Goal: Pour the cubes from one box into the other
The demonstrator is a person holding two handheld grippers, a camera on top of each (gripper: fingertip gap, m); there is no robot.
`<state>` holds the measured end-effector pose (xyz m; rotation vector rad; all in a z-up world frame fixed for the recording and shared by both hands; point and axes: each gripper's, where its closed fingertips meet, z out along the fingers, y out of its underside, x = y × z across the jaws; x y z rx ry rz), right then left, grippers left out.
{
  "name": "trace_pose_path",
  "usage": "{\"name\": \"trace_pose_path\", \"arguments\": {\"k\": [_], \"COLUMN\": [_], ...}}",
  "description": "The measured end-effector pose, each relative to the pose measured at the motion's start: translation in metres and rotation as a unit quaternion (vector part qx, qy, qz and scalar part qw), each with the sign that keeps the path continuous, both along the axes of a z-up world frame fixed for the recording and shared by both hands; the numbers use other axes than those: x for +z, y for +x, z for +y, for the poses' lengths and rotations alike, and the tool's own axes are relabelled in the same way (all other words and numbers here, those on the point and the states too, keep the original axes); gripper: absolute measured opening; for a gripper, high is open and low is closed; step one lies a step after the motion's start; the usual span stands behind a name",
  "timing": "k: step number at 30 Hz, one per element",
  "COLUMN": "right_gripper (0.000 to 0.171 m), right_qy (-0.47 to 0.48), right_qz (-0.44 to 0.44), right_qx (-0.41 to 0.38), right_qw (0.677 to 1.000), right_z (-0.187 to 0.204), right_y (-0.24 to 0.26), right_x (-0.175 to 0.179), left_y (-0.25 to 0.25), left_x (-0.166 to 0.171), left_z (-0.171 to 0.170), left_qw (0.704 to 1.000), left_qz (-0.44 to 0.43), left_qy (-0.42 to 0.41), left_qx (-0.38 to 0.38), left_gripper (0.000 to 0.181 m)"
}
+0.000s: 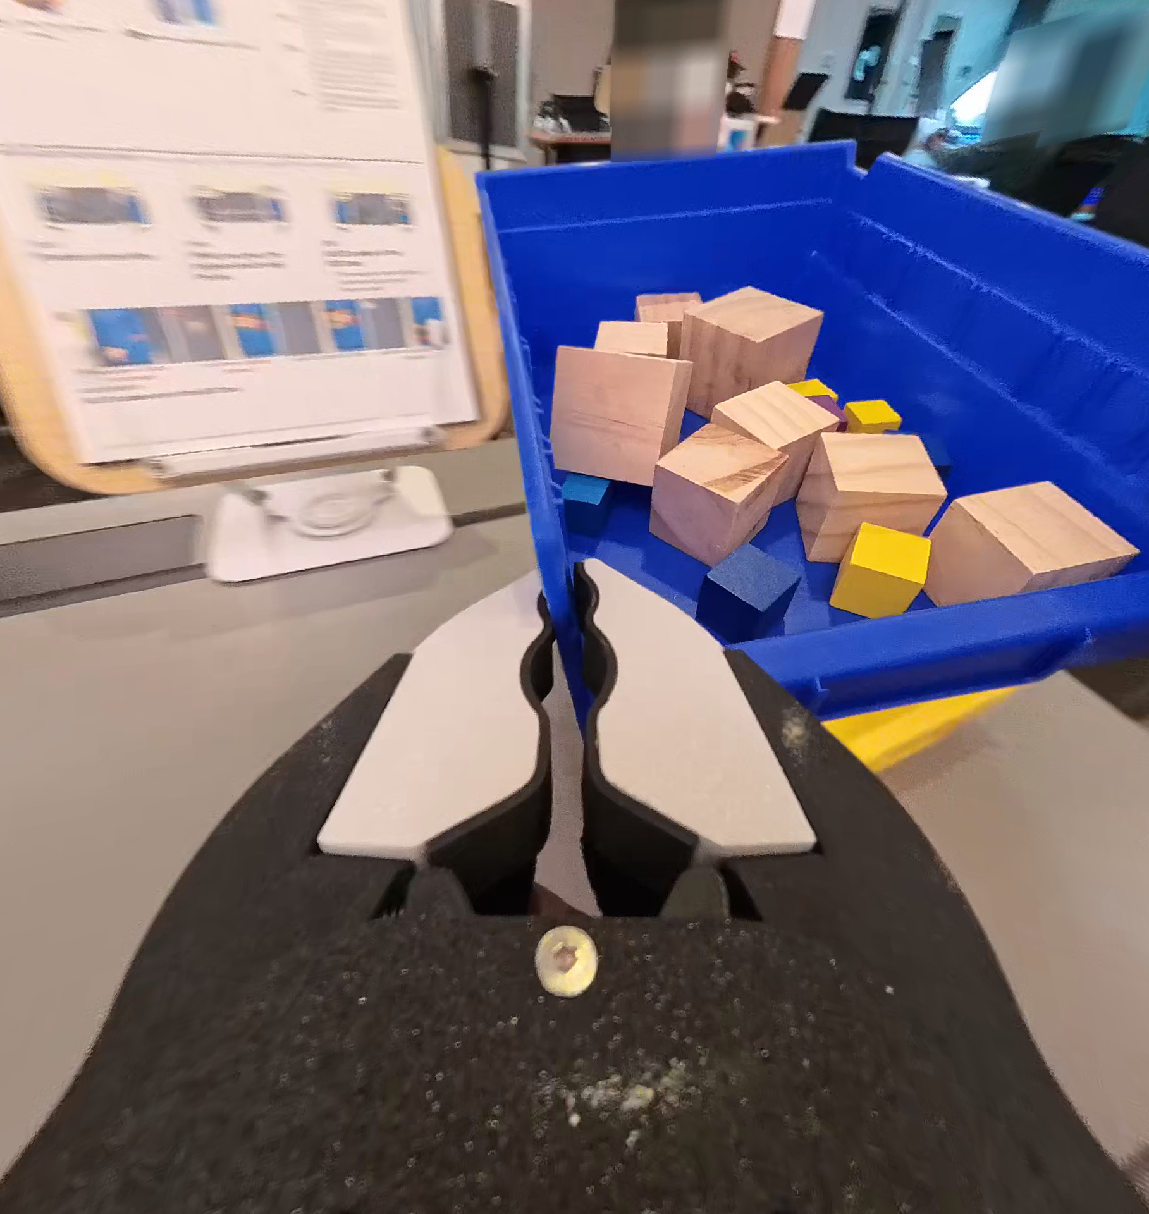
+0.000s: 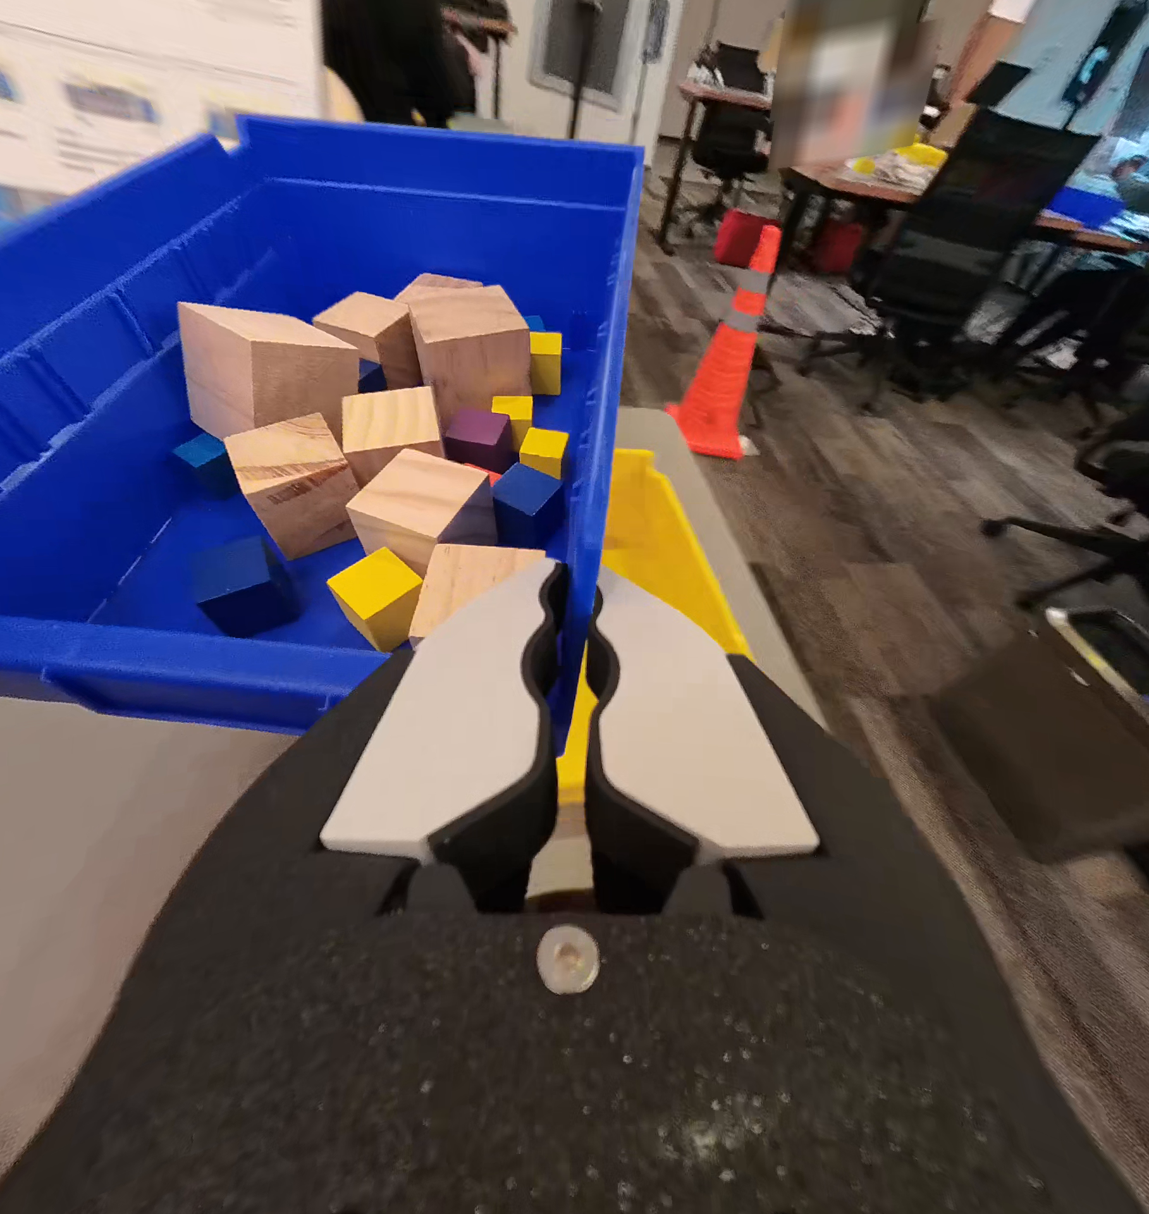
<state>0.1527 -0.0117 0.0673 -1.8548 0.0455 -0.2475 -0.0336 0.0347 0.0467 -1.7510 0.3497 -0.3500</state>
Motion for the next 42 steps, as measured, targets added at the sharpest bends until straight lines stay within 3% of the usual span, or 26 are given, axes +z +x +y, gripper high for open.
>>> {"name": "trace_pose_path", "arguments": {"k": [6,14,23,29,35,42], "right_gripper": [0.002,0.002,0.001,0.002,0.001,0.003], "right_qy": [-0.106,-0.209,-0.266,-0.321,-0.350,-0.414], "right_qz": [-0.026,-0.086,-0.153,-0.209,-0.225,-0.278], "right_qx": [-0.074,-0.112,-0.098,-0.121,-0.165,-0.176], "right_qw": [0.991,0.968,0.947,0.916,0.894,0.849], "right_z": [-0.030,-0.039,-0.004,0.010,-0.001,0.027], "right_y": [0.088,0.122,0.113,0.094,0.081,0.064], "right_x": [-0.002,0.000,0.036,0.072,0.071,0.085], "left_y": [0.100,0.142,0.142,0.136,0.134,0.129], "left_x": [-0.021,-0.058,-0.046,-0.031,-0.043,-0.045], "left_z": [-0.009,-0.032,-0.020,-0.011,-0.023,-0.012], "left_qw": [0.992,0.972,0.960,0.934,0.908,0.877], "left_qz": [0.014,-0.039,-0.080,-0.108,-0.132,-0.149], "left_qy": [-0.081,-0.180,-0.215,-0.273,-0.317,-0.359], "left_qx": [-0.095,-0.143,-0.163,-0.203,-0.242,-0.283], "left_gripper": [0.003,0.004,0.006,0.007,0.006,0.008]}}
